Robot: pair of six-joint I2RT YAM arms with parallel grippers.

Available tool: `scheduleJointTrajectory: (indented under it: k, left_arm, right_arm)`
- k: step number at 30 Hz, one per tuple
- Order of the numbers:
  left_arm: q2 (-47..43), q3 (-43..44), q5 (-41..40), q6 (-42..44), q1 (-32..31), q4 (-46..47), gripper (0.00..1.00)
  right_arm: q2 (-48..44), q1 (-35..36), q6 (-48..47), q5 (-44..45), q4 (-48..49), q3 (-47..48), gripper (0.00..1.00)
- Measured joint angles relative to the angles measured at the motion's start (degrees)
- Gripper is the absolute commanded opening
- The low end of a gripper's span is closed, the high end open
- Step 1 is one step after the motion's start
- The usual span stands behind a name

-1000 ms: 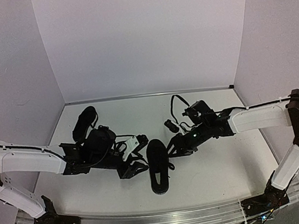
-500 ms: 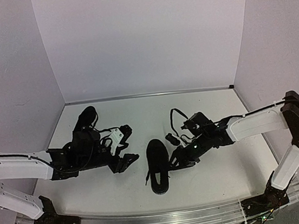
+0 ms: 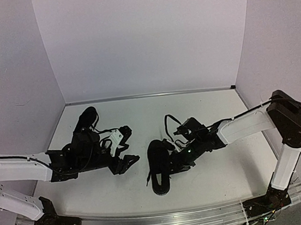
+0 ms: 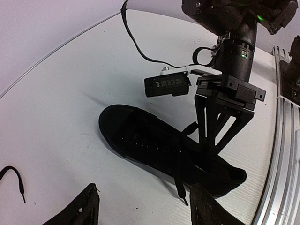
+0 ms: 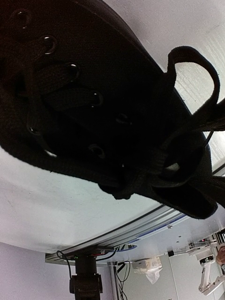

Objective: Tie the shoes

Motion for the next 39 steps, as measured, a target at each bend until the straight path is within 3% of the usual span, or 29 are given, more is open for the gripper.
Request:
scheduleJointTrajectory:
  k: [5,7,24,39]
  left_arm:
    - [0.0,0.0,-0.01,0.04,0.0,0.0,0.65]
    - [0.0,0.01,-0.01,0.04,0.0,-0.01,0.65]
    - [1.02,0.01,-2.63,-0.12,0.37,-0.1,0.65]
    - [1.21,0.01,-3.92,-3.5,4.83,-0.57,0.64]
  right_arm:
    - [0.27,0.13,0.27,-0.25,0.33,0.12,0.04]
    - [0.26,0.13,0.29,-0.39,0.42,0.22,0.0]
    - [-3.96,2.04,2.08,-0.89,0.39,3.24,0.0]
    - [-3.96,5.31,3.68,-0.59,0.15,6.83,0.0]
